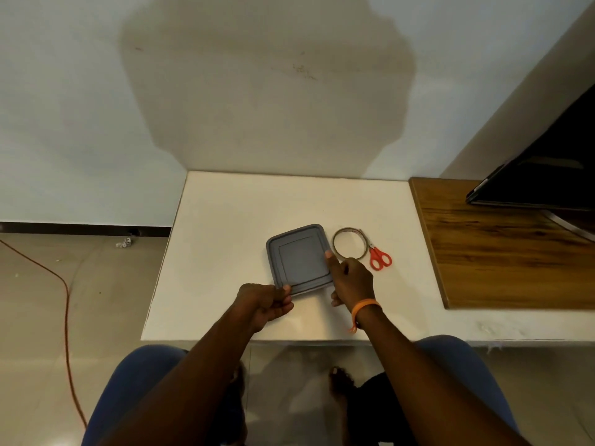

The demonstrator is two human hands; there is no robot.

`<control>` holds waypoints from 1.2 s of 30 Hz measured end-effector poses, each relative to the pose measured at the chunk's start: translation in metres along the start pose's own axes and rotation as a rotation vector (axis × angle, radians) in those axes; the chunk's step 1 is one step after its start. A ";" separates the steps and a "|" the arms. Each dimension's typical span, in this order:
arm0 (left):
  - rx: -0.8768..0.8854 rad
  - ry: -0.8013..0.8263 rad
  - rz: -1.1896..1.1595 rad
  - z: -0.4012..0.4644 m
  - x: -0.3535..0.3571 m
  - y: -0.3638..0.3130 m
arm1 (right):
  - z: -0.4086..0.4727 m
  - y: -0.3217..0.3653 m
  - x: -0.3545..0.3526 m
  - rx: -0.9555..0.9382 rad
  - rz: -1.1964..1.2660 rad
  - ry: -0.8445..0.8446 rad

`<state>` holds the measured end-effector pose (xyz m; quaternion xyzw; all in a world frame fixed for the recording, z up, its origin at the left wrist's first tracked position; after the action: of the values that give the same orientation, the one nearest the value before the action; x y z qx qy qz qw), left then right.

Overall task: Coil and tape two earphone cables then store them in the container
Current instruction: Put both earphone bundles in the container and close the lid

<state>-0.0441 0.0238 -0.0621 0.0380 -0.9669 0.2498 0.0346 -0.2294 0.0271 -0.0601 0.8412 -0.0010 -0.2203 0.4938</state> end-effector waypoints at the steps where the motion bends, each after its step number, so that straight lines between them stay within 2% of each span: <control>1: -0.006 0.011 -0.027 0.002 -0.001 0.002 | -0.001 0.002 0.000 -0.057 0.010 0.010; 6: -0.045 0.074 -0.092 0.004 -0.002 0.004 | -0.002 0.009 -0.004 -0.217 -0.006 0.092; 11: -0.046 0.081 0.000 0.004 -0.001 0.004 | 0.003 0.012 -0.007 -0.225 -0.034 0.143; 17: -0.017 0.057 0.255 -0.002 -0.007 -0.006 | 0.008 0.009 -0.013 -0.113 -0.041 0.216; 22: -0.057 0.077 0.188 -0.004 -0.009 -0.009 | 0.004 0.007 -0.011 0.019 0.009 0.222; 29: -0.019 0.009 0.088 -0.007 -0.005 -0.011 | 0.004 0.001 -0.008 0.200 0.164 0.244; 36: 0.070 -0.058 0.070 -0.012 0.001 -0.006 | 0.011 -0.002 -0.013 0.248 0.113 0.271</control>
<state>-0.0438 0.0243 -0.0490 0.0127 -0.9589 0.2833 -0.0037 -0.2454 0.0219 -0.0619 0.9162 -0.0089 -0.0754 0.3935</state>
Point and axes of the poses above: each hand's wrist, its own z-axis towards the middle knuckle, its own x-axis out of the palm, y = z × x, the point moved 1 cm from there along z, towards the middle knuckle, and after that the axes turned 6 degrees about z, right-handed, at the moved point
